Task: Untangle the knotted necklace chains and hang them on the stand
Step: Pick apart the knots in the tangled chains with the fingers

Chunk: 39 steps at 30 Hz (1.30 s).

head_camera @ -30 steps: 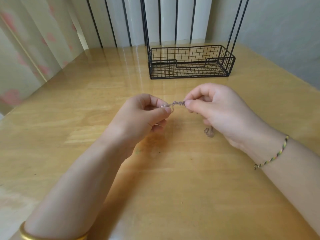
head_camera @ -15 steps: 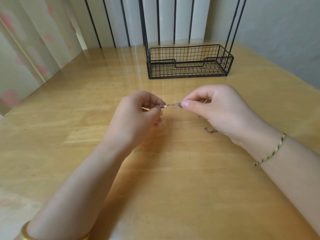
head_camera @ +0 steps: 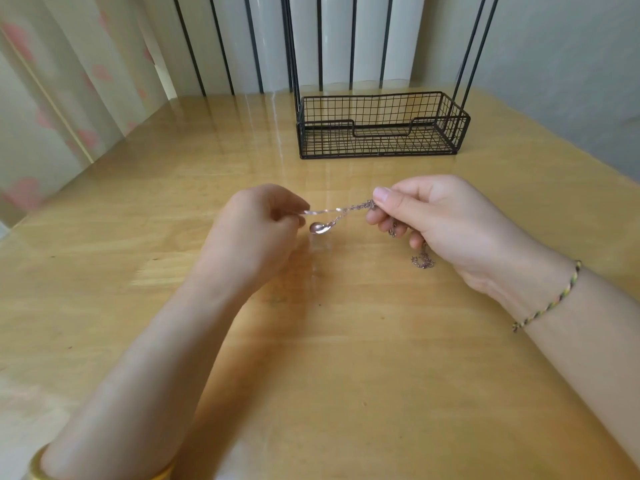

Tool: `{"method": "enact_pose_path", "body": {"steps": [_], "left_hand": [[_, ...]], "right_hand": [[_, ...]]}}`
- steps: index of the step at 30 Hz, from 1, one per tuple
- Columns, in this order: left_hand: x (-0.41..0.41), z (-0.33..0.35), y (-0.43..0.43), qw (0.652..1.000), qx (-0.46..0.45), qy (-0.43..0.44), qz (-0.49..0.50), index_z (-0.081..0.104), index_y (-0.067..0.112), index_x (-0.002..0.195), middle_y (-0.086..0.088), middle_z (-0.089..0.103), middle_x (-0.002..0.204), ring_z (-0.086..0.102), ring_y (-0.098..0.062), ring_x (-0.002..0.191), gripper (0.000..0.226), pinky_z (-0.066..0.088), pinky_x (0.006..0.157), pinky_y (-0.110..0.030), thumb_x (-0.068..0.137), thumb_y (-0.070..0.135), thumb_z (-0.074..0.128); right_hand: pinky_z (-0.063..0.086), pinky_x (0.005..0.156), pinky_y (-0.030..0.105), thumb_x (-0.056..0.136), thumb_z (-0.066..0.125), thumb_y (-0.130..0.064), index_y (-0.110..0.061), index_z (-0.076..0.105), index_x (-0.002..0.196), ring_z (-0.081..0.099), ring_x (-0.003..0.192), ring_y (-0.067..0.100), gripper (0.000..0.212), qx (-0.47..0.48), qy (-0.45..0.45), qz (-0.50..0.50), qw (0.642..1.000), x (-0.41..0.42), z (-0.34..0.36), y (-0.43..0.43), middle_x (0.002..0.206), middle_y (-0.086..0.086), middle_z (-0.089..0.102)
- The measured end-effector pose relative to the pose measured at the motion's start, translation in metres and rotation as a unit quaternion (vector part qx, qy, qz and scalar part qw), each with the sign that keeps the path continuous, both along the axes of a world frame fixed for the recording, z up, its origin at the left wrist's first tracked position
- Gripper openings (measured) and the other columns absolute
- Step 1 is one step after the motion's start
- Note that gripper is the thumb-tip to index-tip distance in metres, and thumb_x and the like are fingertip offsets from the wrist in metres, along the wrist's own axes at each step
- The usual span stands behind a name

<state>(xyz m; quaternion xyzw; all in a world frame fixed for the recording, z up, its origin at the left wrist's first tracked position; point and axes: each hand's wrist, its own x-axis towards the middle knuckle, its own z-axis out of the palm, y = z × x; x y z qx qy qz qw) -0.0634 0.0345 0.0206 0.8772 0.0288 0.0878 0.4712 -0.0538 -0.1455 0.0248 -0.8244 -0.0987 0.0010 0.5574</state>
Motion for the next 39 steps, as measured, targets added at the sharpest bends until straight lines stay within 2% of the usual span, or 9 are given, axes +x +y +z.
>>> {"method": "enact_pose_path", "body": {"steps": [3,6,14,18,21,25,29,32,39], "left_hand": [[-0.006,0.004,-0.007,0.998,0.008,-0.037,-0.041,0.069,0.028,0.097,0.016,0.065,0.098,0.058,0.001,0.097,0.03,0.042,0.068,-0.009,0.083,0.005,0.056],[-0.011,0.01,-0.013,0.991,-0.048,-0.07,-0.101,0.07,0.023,0.09,0.013,0.067,0.085,0.058,0.005,0.078,0.012,0.04,0.059,-0.006,0.082,0.014,0.067],[-0.014,0.009,-0.016,0.984,-0.057,-0.089,-0.141,0.07,0.015,0.079,-0.001,0.073,0.081,0.065,-0.014,0.079,0.005,0.053,0.067,-0.022,0.078,0.019,0.073],[-0.012,0.007,-0.015,0.986,-0.047,-0.105,-0.124,0.068,0.017,0.074,0.01,0.069,0.07,0.056,0.003,0.065,0.011,0.042,0.062,-0.008,0.084,0.015,0.067],[-0.011,0.006,-0.015,0.987,-0.1,-0.071,-0.107,0.066,0.018,0.074,0.012,0.063,0.066,0.052,0.003,0.062,0.013,0.039,0.058,-0.007,0.087,0.015,0.064],[-0.01,0.007,-0.014,0.979,-0.181,-0.013,-0.094,0.063,0.019,0.071,0.007,0.064,0.067,0.057,-0.008,0.072,0.019,0.043,0.068,-0.02,0.088,0.012,0.059],[-0.01,0.007,-0.016,0.973,-0.212,0.022,-0.095,0.062,0.018,0.07,0.005,0.062,0.063,0.055,-0.01,0.067,0.02,0.043,0.072,-0.026,0.088,0.014,0.056],[-0.01,0.008,-0.016,0.969,-0.222,0.026,-0.101,0.061,0.016,0.069,0.005,0.061,0.059,0.053,-0.01,0.062,0.02,0.044,0.072,-0.027,0.089,0.012,0.057],[-0.01,0.009,-0.015,0.969,-0.23,0.021,-0.083,0.059,0.018,0.071,0.005,0.063,0.061,0.053,-0.011,0.064,0.019,0.043,0.071,-0.027,0.089,0.012,0.054]], "right_hand": [[0.037,0.05,0.005,0.093,0.053,-0.024,-0.014,0.069,0.071,0.052,0.056,-0.007,0.029,0.006,0.0,0.016,1.0,-0.003,0.002,0.002,0.06,-0.014,0.065],[0.037,0.052,0.006,0.092,0.054,-0.026,-0.013,0.07,0.071,0.054,0.061,-0.002,0.03,0.017,-0.006,0.02,1.0,-0.005,0.003,0.004,0.07,-0.004,0.069],[0.036,0.05,0.007,0.093,0.051,-0.028,-0.012,0.07,0.073,0.049,0.056,0.0,0.032,0.016,-0.016,0.041,0.999,-0.007,0.005,0.006,0.063,-0.004,0.062],[0.034,0.048,0.007,0.095,0.046,-0.031,-0.014,0.071,0.074,0.044,0.055,0.002,0.037,0.025,0.002,0.054,0.998,-0.008,0.006,0.007,0.06,-0.007,0.061],[0.032,0.044,0.009,0.095,0.045,-0.036,-0.016,0.071,0.076,0.041,0.057,0.006,0.039,0.033,0.023,0.048,0.998,-0.006,0.006,0.006,0.063,-0.004,0.061],[0.03,0.041,0.011,0.092,0.053,-0.03,-0.02,0.068,0.086,0.038,0.055,0.008,0.02,0.041,0.028,0.048,0.998,-0.006,0.007,0.004,0.063,-0.006,0.059],[0.041,0.054,0.011,0.082,0.067,-0.018,-0.016,0.068,0.086,0.05,0.06,0.0,0.005,0.044,-0.043,0.072,0.996,-0.008,0.009,0.005,0.075,-0.006,0.061],[0.045,0.065,0.025,0.077,0.072,-0.012,-0.017,0.068,0.078,0.052,0.068,0.01,0.007,0.015,-0.111,0.059,0.992,-0.007,0.006,0.007,0.077,-0.002,0.062],[0.042,0.067,0.009,0.085,0.064,-0.012,-0.022,0.062,0.074,0.055,0.072,-0.002,0.015,-0.053,-0.193,0.019,0.98,-0.003,0.002,0.008,0.074,-0.012,0.062]]}}
